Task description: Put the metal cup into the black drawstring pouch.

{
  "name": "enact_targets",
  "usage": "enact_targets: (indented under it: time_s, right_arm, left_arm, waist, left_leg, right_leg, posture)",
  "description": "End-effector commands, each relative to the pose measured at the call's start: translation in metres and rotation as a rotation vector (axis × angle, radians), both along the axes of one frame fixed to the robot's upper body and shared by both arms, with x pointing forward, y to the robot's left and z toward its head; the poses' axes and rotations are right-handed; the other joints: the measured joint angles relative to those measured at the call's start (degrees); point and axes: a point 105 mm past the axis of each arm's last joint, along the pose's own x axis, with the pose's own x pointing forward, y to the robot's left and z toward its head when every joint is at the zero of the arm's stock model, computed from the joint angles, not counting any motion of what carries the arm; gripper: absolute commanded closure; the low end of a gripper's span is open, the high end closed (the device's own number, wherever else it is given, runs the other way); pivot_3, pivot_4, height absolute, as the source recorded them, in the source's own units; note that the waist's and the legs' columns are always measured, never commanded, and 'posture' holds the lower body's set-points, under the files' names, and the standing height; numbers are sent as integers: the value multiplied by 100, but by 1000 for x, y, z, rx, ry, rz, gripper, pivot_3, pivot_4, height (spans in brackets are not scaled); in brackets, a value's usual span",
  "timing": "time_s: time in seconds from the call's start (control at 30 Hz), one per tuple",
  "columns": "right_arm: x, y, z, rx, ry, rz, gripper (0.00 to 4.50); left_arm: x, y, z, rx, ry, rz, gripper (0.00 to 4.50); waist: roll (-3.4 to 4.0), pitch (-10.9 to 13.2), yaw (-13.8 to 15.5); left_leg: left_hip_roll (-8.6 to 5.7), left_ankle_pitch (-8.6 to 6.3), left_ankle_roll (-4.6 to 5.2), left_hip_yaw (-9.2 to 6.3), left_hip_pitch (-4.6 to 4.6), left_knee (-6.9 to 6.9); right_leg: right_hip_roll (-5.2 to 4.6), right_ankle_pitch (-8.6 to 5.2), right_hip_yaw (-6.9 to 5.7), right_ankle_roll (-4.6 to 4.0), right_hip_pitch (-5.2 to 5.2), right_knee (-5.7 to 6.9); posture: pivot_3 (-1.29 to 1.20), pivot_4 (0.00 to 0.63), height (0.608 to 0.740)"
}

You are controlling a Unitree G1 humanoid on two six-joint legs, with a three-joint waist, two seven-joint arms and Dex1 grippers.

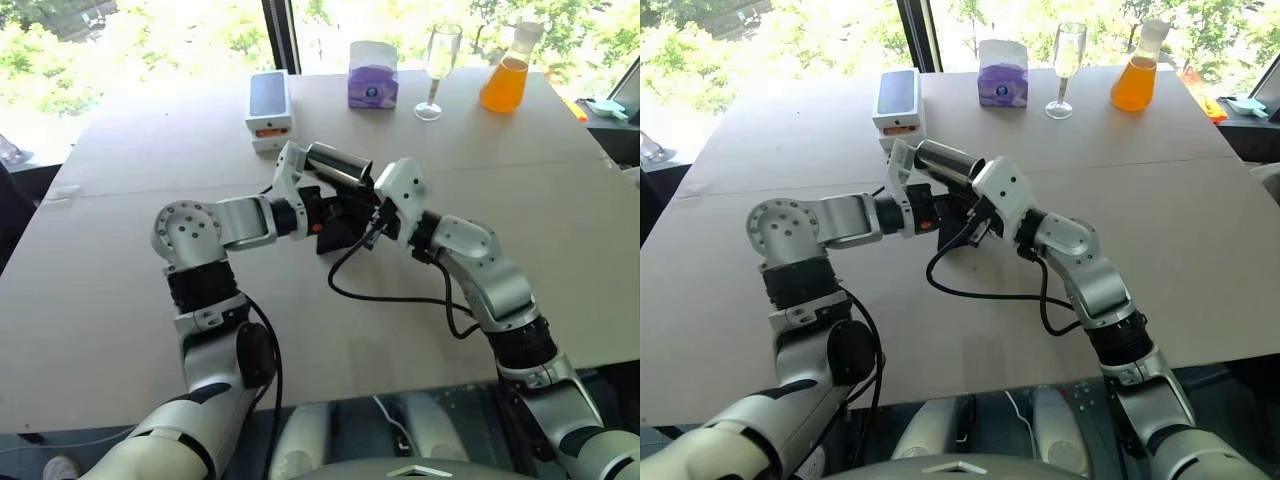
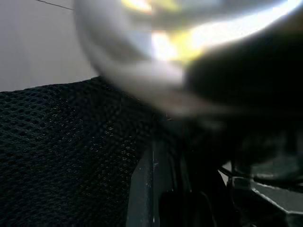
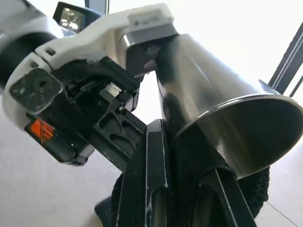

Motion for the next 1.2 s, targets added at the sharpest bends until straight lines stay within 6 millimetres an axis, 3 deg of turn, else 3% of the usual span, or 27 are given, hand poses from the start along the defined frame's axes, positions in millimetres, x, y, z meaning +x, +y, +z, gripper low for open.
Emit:
enact_targets:
  time_s: [0.03, 0.2, 0.3, 0.47, 0.63, 0.77, 0.93, 1.0, 1.2]
  right_arm:
    - [-3, 0, -12, -6, 22, 9, 4429]
    - [-5, 2, -14, 18, 17, -1, 4429]
    - [-2, 0, -8, 145, 71, -23, 4429]
    - [-8, -6, -17, 86, 73, -8, 4429]
    - [-11, -24, -22, 14, 67, -51, 4429]
    - [-14, -55, -28, -143, 18, -145, 4429]
    - [-26, -80, -27, -333, -35, -167, 4429]
    - [-29, -80, -23, -345, -34, -160, 4429]
    - [-34, -52, -3, -239, 11, -63, 4429]
  left_arm:
    - [0, -2, 30, -89, -75, -16, 4500]
    - [-1, 2, 17, -112, -17, -7, 4500]
    - [-4, 2, 8, -111, 16, -21, 4500]
    - [0, 8, 15, -126, 21, -5, 4500]
    - [5, 21, 2, 21, 16, 63, 4500]
    - [10, 34, -6, 232, -68, 112, 4500]
    - [16, 44, -1, 268, -141, 120, 4500]
    - [14, 42, -1, 290, -169, 89, 4500]
    - [7, 26, -6, 328, -218, -4, 4500]
  waist:
    - [0, 0, -19]
    - [0, 0, -59]
    - [0, 0, -53]
    - [-2, -1, -17]
    - [-2, -1, -28]
    - [-2, -1, -30]
    - [-1, -1, -16]
    - [-1, -1, -23]
    - [-1, -1, -28]
  left_leg:
    - [0, 0, 0, 1, 0, 0]
    - [5, 0, -1, 1, 2, -6]
    - [7, 1, -2, 1, 4, -6]
    - [1, 2, -3, -2, 2, -2]
    - [2, 2, -3, -2, 2, -4]
    - [2, 2, -4, -2, 3, -5]
    - [2, 2, -4, -1, 3, -9]
    - [3, 2, -4, -1, 4, -8]
    - [4, 2, -4, -1, 2, -7]
  right_leg:
    - [1, 0, 0, 0, 0, 0]
    - [6, 0, 2, 0, -4, 5]
    - [7, 0, 2, 0, -4, 7]
    - [1, 0, 2, 0, -2, 4]
    - [4, 0, 1, 0, -3, 4]
    - [5, 0, 2, 0, -3, 4]
    - [5, 0, 3, -1, -3, 0]
    - [6, 0, 3, 0, -3, 1]
    - [6, 0, 6, -1, -2, 1]
  posture:
    - [0, 150, 740]
    - [0, 150, 740]
    - [0, 150, 740]
    - [0, 150, 740]
    - [0, 150, 740]
    - [0, 150, 740]
    - [0, 150, 740]
    - [0, 150, 740]
    - [0, 150, 740]
